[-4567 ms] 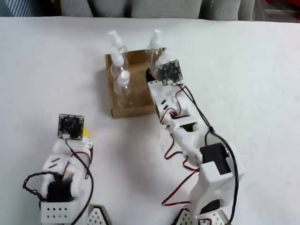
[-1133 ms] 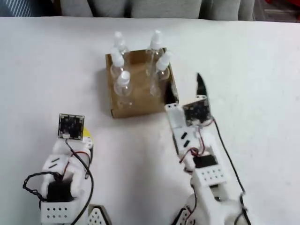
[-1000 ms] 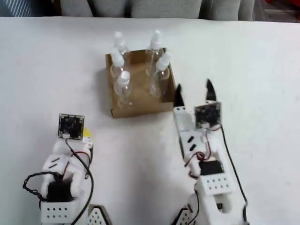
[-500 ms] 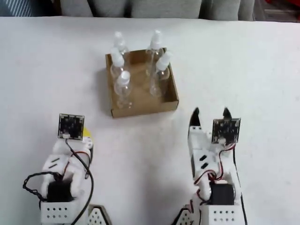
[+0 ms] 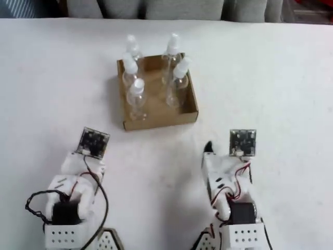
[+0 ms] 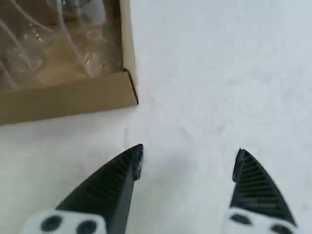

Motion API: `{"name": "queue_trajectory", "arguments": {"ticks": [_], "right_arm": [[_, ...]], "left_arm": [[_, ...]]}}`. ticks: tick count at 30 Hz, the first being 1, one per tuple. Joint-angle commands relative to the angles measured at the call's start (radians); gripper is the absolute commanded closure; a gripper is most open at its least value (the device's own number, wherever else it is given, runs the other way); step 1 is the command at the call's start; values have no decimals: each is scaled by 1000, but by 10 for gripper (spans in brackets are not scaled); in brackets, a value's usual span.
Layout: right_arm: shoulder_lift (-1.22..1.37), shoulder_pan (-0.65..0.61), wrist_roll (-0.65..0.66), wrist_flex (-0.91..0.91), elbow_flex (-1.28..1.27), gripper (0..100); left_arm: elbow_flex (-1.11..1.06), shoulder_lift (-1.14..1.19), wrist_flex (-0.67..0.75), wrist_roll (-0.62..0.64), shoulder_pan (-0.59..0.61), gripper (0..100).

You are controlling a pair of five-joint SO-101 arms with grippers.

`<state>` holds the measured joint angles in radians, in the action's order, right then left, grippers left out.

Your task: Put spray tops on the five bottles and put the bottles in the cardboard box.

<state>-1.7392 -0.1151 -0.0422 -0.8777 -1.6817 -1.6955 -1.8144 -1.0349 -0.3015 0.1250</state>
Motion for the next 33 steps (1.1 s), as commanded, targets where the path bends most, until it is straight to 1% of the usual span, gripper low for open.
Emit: {"name": "queue_trajectory", "arguments": {"ticks": [1,2,5,7,9,11,13,14,16,18,20,23,33], "right_arm": [[12,31,-3,-65,-12,752],[12,44,-9,-79,-12,752],[4,65,-2,-243,-12,752],[12,116,-2,-225,-12,752],[13,136,0,-234,-12,761],[16,137,32,-236,-12,830],[33,133,104,-229,-14,955],[42,134,149,-228,-14,998],[42,139,224,-234,-14,949],[39,150,292,-236,-14,951],[39,159,331,-236,-14,964],[39,156,351,-236,-14,967],[39,157,356,-242,-14,967]], "left_arm": [[3,-16,-23,-12,2,977],[3,-16,-23,-12,2,977],[3,-16,-64,-12,-4,977],[3,-16,-112,-12,-50,978],[3,-16,-157,-12,-99,978],[3,-16,-166,-12,-108,978],[3,-16,-192,-12,-107,978],[3,-16,-198,-12,-107,978],[3,-16,-201,-15,-107,978],[3,-16,-199,-18,-107,978],[3,-16,-206,-14,-107,978],[3,-16,-206,-12,-105,977],[3,-16,-206,-12,-107,977]]}}
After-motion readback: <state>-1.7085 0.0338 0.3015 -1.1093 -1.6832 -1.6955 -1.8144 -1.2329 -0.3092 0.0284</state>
